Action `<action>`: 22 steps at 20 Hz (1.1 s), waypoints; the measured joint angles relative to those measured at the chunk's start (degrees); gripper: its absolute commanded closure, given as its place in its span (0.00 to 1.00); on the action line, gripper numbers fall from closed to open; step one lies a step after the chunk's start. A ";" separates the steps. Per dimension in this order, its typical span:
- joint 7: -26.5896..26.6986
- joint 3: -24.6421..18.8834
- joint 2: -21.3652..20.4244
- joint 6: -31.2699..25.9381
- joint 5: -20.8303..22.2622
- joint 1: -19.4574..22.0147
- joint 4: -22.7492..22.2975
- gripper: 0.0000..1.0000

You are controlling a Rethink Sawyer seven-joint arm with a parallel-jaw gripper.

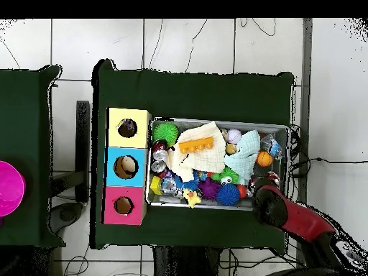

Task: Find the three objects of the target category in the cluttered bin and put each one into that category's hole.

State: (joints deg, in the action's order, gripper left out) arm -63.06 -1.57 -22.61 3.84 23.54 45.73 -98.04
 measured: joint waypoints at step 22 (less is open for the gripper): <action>-0.01 -5.90 -0.05 -0.59 7.24 5.44 -0.02 0.00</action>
State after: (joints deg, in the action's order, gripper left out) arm -63.07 -7.48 -22.67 3.25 30.78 51.17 -98.06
